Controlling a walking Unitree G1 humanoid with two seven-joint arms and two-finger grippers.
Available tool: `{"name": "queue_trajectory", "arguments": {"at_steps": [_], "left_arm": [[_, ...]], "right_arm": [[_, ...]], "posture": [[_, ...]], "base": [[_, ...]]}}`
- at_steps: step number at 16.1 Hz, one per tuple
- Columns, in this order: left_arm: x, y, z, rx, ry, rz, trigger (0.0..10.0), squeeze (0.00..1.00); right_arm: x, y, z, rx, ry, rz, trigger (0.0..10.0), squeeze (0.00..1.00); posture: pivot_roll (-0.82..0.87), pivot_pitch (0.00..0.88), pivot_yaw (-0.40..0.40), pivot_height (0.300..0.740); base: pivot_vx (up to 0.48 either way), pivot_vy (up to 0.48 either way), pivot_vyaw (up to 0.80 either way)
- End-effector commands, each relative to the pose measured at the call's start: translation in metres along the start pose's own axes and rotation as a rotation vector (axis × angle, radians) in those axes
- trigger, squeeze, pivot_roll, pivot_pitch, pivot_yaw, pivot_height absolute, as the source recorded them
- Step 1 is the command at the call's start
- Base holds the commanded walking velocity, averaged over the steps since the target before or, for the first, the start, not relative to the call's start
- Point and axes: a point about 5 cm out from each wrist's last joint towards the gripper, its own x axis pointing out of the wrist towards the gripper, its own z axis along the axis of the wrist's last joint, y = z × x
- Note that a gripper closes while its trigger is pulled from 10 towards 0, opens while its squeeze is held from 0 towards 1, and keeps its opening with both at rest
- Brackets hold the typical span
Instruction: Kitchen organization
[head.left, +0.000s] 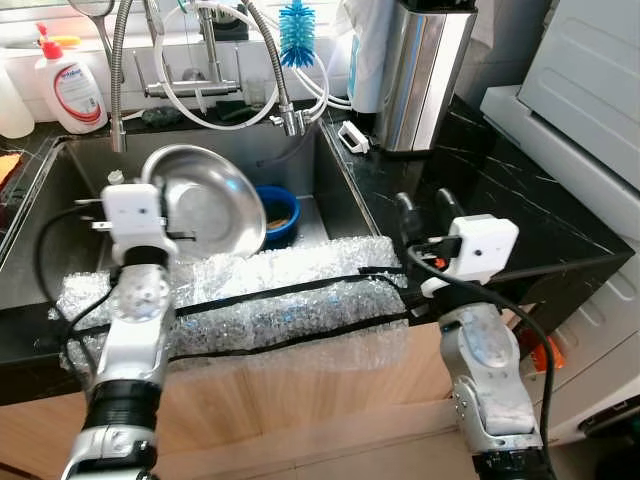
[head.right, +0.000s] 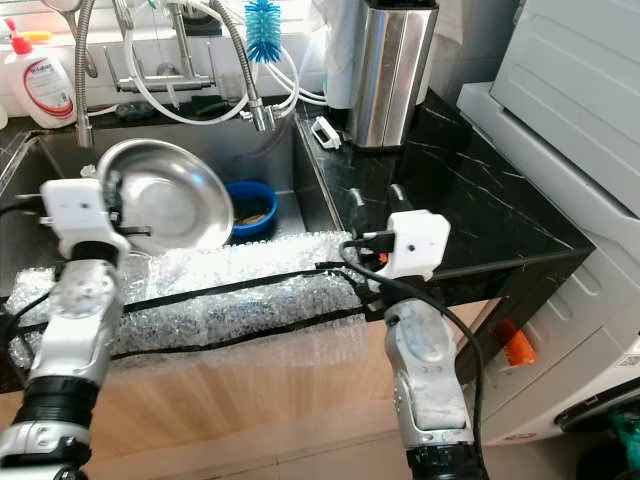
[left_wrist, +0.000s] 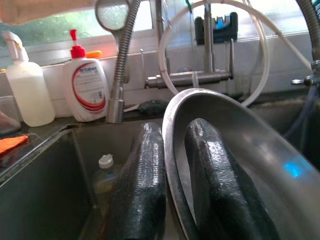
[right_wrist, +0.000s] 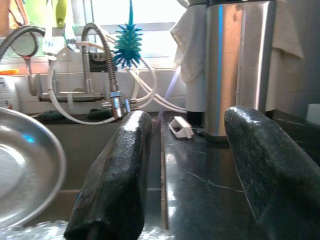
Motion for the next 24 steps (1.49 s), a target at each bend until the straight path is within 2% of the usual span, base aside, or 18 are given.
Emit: {"name": "queue_trajectory", "arguments": {"at_steps": [1,3,6,7,10,12,14,16,17,21,22,24], "left_arm": [[0.006,-0.003,0.007,-0.012,-0.036,0.009,10.0,0.00],[0.011,-0.010,-0.003,0.011,0.019,-0.008,10.0,0.00],[0.013,-0.013,-0.014,-0.002,0.088,-0.013,10.0,0.00],[0.013,-0.012,-0.022,-0.013,0.133,0.003,10.0,0.00],[0.010,-0.013,-0.030,-0.008,0.164,0.005,10.0,0.00],[0.005,-0.014,-0.041,-0.004,0.221,-0.005,10.0,0.00],[0.004,-0.013,-0.044,-0.007,0.242,0.000,10.0,0.00],[0.005,-0.013,-0.045,-0.014,0.248,0.000,10.0,0.05],[0.004,-0.012,-0.047,-0.015,0.254,0.002,10.0,0.13],[-0.005,-0.006,-0.054,0.006,0.275,-0.024,10.0,0.13],[-0.006,-0.006,-0.055,0.007,0.278,-0.026,10.0,0.75],[-0.007,-0.008,-0.055,0.014,0.280,-0.037,10.0,0.92]], "right_arm": [[0.000,0.004,0.006,-0.002,-0.024,0.009,10.0,0.00],[0.001,0.008,0.009,-0.004,-0.031,0.016,10.0,0.00],[0.000,0.007,0.010,-0.007,-0.029,0.013,10.0,0.00],[0.001,0.009,0.008,-0.018,-0.025,0.032,10.0,0.00],[0.002,0.014,0.008,-0.006,-0.021,0.041,10.0,0.00],[0.002,0.015,0.008,-0.001,-0.018,0.047,10.0,0.00],[0.002,0.016,0.008,0.001,-0.014,0.051,10.0,0.00],[0.004,0.016,0.007,0.001,-0.012,0.053,10.0,0.00],[0.005,0.015,0.007,-0.007,-0.015,0.050,10.0,0.00],[0.006,0.016,0.010,-0.005,-0.028,0.037,10.0,0.00],[0.005,0.017,0.010,-0.004,-0.028,0.037,10.0,0.00],[0.006,0.016,0.010,-0.006,-0.027,0.031,10.0,0.00]], "posture": [[0.02,0.000,-0.005,0.740],[0.01,0.000,-0.002,0.740],[0.01,0.000,-0.001,0.740],[0.01,0.000,-0.002,0.740],[0.01,0.000,-0.002,0.740],[0.01,0.000,-0.001,0.740],[0.01,0.000,0.000,0.740],[0.00,0.000,0.004,0.740],[-0.01,0.000,0.012,0.740],[-0.02,0.000,0.032,0.740],[-0.02,0.000,0.035,0.740],[-0.02,0.000,0.038,0.740]], "base": [[0.000,0.000,0.00],[0.000,0.000,0.00],[0.000,0.000,0.00],[0.000,0.000,0.00],[0.000,0.000,0.00],[0.000,0.000,0.00],[0.000,0.000,0.00],[0.000,0.000,0.00],[0.000,0.000,0.00],[0.000,0.000,0.00],[0.000,0.000,0.00],[0.000,0.000,0.00]]}}
